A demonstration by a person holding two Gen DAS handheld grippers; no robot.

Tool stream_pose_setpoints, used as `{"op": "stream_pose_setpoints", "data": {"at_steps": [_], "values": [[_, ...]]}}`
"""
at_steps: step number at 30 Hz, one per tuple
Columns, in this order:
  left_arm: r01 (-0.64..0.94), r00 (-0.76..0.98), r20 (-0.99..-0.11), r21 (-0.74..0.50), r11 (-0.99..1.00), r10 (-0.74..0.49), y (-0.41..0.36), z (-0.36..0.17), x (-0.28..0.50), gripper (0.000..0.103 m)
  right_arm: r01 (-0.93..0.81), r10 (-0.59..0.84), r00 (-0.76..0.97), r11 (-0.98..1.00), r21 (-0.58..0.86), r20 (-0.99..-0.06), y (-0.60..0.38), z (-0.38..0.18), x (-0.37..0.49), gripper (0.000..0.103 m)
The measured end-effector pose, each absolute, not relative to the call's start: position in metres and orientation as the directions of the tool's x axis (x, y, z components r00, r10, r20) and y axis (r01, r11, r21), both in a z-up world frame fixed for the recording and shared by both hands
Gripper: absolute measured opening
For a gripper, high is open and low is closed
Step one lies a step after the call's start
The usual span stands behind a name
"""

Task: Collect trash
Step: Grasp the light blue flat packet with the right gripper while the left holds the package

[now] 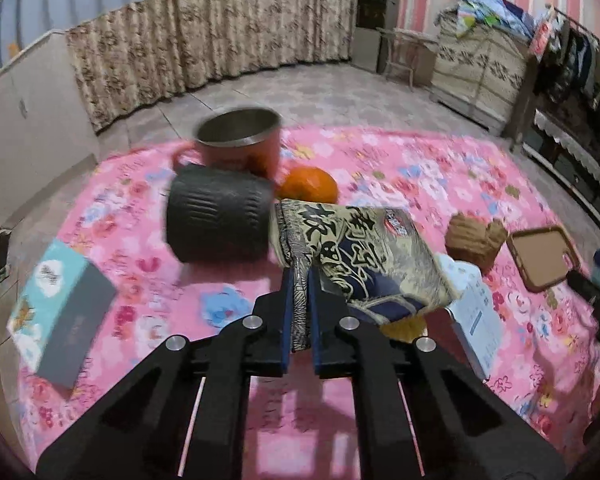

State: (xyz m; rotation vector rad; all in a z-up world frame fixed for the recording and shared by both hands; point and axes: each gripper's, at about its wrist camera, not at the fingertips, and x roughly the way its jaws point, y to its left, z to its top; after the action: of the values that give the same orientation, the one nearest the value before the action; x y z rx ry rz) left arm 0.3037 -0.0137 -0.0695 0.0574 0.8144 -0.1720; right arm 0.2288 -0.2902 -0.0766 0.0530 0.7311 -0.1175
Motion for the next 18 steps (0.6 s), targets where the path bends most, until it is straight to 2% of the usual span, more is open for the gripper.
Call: {"op": "stream_pose_setpoints", "data": {"at_steps": [8,18], "values": [[0.116,0.748,-0.659,0.020,0.993,-0.074,0.021,-0.033,0.274,0.004,0.008,-0.046,0.745,0.998,-0.061,-0.666,-0.243,-0.078,0.226,0.094],[0.027,0.749,-0.661,-0.046,0.999,-0.050,0.065,-0.032,0.250,0.004,-0.041,-0.013,0.727,0.997,-0.063,-0.687,-0.215,-0.086,0.226,0.093]]}}
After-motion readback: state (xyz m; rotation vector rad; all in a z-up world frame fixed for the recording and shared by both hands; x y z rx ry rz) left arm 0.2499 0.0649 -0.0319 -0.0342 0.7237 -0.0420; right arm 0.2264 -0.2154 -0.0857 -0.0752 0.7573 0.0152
